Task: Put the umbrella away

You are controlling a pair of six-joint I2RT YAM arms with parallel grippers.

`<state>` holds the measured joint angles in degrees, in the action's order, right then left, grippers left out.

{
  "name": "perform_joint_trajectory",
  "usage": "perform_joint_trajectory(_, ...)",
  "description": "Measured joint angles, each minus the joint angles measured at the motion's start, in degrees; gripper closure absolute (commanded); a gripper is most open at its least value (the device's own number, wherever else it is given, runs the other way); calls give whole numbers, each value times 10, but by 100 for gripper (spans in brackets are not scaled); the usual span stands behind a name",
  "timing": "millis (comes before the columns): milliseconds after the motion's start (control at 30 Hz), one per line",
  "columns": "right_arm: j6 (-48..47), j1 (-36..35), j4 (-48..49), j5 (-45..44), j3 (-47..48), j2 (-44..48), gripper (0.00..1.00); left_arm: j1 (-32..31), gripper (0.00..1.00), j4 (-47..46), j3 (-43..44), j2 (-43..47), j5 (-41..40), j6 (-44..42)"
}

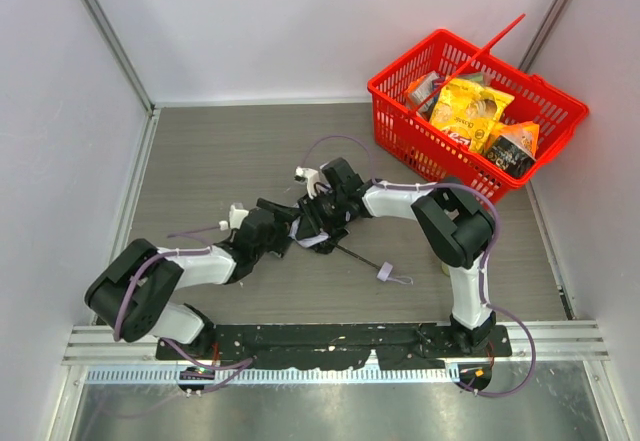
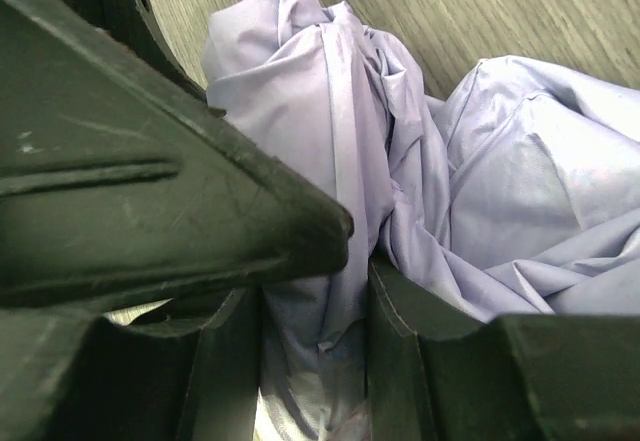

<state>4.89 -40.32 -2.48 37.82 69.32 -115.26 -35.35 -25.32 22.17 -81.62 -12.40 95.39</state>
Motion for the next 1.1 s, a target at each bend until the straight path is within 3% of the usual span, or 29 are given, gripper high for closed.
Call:
perform_joint_trajectory(200,0,3,7,15,-2,-3,99,-9,53,9,-4,-12,-26,0)
perform_joint_trajectory(300,-2,3,11,15,-5,-3,99,-10,87,-17,-14,-23,-28,-10)
perform_joint_trajectory(400,-3,4,10,12,-5,-3,99,-10,100,-33,-13,-28,-28,-20)
perform_joint_trajectory(433,-3,5,9,10,-5,-3,95,-10,100,-35,-12,-29,-28,-22)
perform_joint_trajectory(467,-3,5,9,7,-5,-2,79,-10,100,-34,-10,-29,-27,-25)
perform_joint_trajectory(500,-4,4,7,-1,-5,1,43,-9,100,-31,-7,-30,-27,-28)
perform_joint_trajectory(567,-2,0,0,-27,-7,10,33,-7,100,-17,5,-33,-18,-38)
perform_joint_trajectory(733,0,-19,-19,-115,-45,77,23,-2,100,52,54,-49,23,-43)
perform_joint_trajectory(833,-14,-48,-13,-202,-103,146,22,0,100,86,65,-47,36,-32)
perform_joint_trajectory(967,-59,-146,45,-365,-196,235,21,2,100,162,88,-31,48,-22)
perform_joint_trajectory(1100,-109,-236,123,-494,-262,256,21,2,100,226,111,-23,54,-19)
